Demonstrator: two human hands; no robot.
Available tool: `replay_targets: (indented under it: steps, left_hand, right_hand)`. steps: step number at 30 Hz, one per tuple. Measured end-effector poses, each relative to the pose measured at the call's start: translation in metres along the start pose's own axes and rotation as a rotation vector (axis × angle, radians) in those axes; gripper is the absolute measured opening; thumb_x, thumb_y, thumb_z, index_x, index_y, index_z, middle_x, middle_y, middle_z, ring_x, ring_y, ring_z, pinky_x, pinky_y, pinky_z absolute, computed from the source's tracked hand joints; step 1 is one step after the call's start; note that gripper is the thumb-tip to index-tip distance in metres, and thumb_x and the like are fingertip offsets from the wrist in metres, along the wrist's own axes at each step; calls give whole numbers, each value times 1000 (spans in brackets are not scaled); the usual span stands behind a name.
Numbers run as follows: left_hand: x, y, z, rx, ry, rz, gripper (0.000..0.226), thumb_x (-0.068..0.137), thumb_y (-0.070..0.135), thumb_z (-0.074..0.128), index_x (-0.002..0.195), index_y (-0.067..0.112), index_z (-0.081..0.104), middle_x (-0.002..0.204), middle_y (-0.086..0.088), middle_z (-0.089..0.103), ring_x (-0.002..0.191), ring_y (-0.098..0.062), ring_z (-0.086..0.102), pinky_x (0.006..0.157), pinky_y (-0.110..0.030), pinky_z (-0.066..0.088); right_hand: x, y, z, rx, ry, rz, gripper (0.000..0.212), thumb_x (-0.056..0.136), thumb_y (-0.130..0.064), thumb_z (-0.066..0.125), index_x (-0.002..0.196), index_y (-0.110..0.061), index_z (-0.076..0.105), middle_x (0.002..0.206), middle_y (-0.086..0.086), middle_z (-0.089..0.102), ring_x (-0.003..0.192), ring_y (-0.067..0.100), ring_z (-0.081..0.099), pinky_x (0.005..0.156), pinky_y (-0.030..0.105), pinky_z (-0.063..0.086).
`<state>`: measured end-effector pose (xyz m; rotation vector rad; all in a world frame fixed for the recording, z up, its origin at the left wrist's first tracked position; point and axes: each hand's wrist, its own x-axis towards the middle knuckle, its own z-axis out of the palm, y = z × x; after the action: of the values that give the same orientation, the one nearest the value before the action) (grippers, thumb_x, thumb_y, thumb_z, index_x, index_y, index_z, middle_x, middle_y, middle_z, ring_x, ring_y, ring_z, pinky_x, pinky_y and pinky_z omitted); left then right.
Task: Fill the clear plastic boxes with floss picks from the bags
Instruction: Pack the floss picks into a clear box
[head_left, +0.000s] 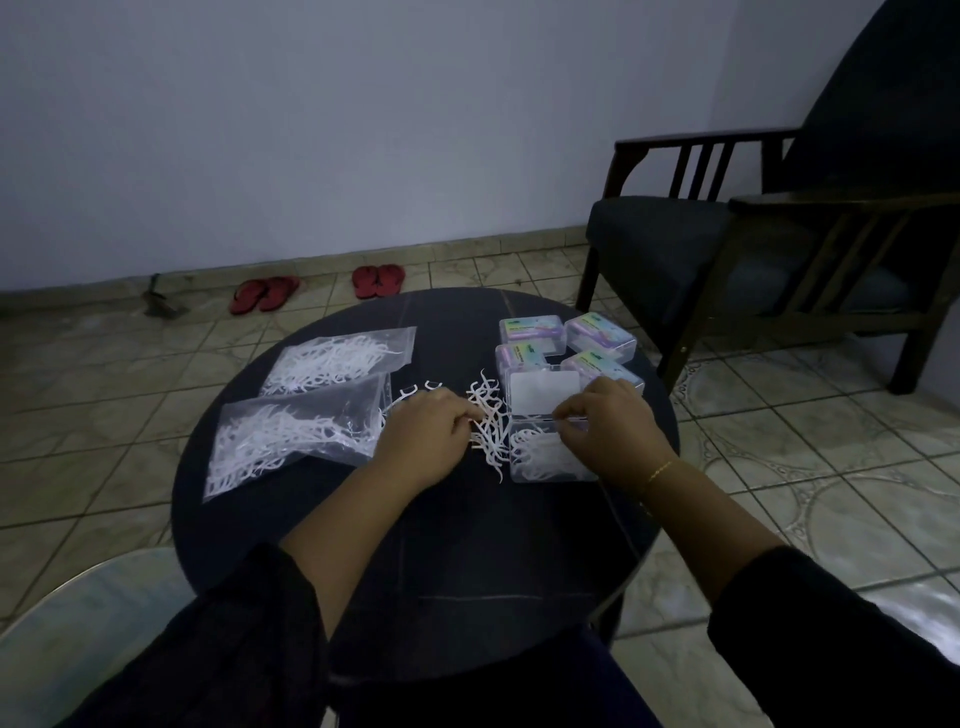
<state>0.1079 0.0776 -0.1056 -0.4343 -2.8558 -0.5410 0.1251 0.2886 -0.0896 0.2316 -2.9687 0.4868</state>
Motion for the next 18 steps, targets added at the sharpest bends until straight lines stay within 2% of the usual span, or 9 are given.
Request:
replay_targets:
  steps: [5,8,11,14,18]
  left_hand:
    - [-3,-21,-25,268,-225,-91,37,89,33,55,126,36,58,133,9,53,127,-20,35,105,-41,22]
    - [-4,-29,-33,336,-361,-89,62,79,45,64,137,34,46,142,8,43,137,-21,23,110,-47,13]
    - [-5,-31,-34,401,-430,-61,78,74,47,67,144,32,34,148,8,35,140,-20,16,112,-48,7]
    - [-5,-29,-30,438,-405,-5,70,75,46,64,138,28,39,141,8,43,129,-18,27,103,-43,16]
    - [-4,-26,-26,421,-355,-10,53,83,44,58,131,27,47,124,1,53,119,-17,32,94,-38,19]
  right_hand:
    - [1,-31,5,-75,-61,-160,32,93,-42,50,120,-29,62,119,0,52,112,18,40,96,33,35]
    - [3,-50,13,-177,-89,-192,42,91,-49,48,123,-26,60,122,1,49,117,21,38,97,36,32]
    - [6,-66,21,-275,-89,-167,49,90,-54,45,119,-19,62,125,5,48,117,24,38,96,38,32]
    - [10,-79,29,-320,-102,-107,50,90,-53,45,115,-14,63,126,8,47,118,27,37,95,39,31]
    - [15,-89,37,-423,-133,-55,38,93,-40,42,115,-16,62,125,9,47,114,28,37,91,39,30]
